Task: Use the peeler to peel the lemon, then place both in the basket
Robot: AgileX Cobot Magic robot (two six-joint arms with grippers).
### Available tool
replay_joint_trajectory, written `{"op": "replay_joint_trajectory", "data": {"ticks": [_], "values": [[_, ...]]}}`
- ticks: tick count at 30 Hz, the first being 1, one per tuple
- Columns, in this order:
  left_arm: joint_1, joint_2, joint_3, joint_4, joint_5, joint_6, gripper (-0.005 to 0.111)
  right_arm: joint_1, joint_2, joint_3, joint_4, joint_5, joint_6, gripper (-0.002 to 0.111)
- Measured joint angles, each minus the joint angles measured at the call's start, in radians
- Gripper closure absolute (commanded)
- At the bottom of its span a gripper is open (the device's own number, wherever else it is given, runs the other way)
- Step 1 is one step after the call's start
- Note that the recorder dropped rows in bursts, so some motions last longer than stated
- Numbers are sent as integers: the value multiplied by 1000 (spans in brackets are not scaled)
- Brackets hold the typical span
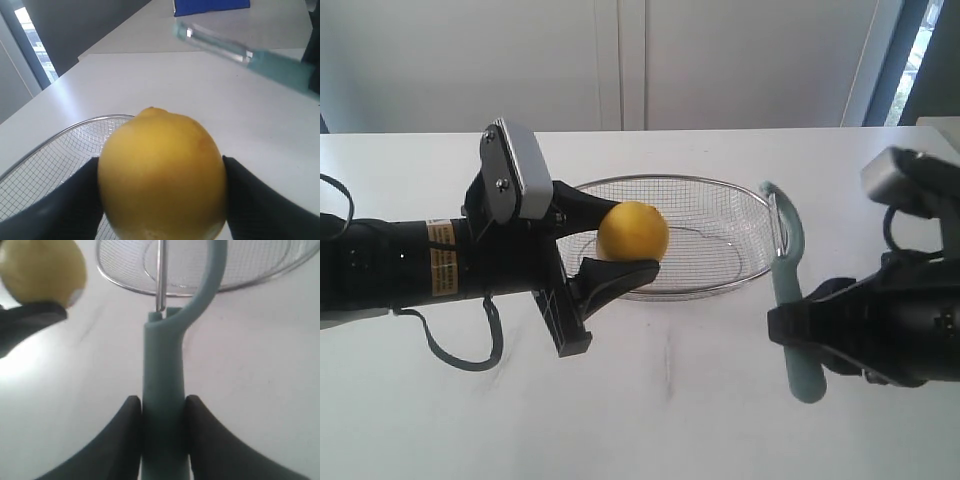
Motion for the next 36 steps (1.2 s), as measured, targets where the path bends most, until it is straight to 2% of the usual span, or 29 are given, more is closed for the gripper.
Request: {"op": "replay_joint_trajectory", "data": {"ticks": [6,11,13,36], "values": [[0,0,0,0,-21,0,107,0,224,20,347,-27,-352,108],[0,0,0,0,-21,0,107,0,402,20,873,104,-820,108],[0,0,0,0,-21,0,107,0,427,20,952,146,-882,108],[0,0,0,2,-21,0,107,0,432,20,1020,183,-918,108]]}}
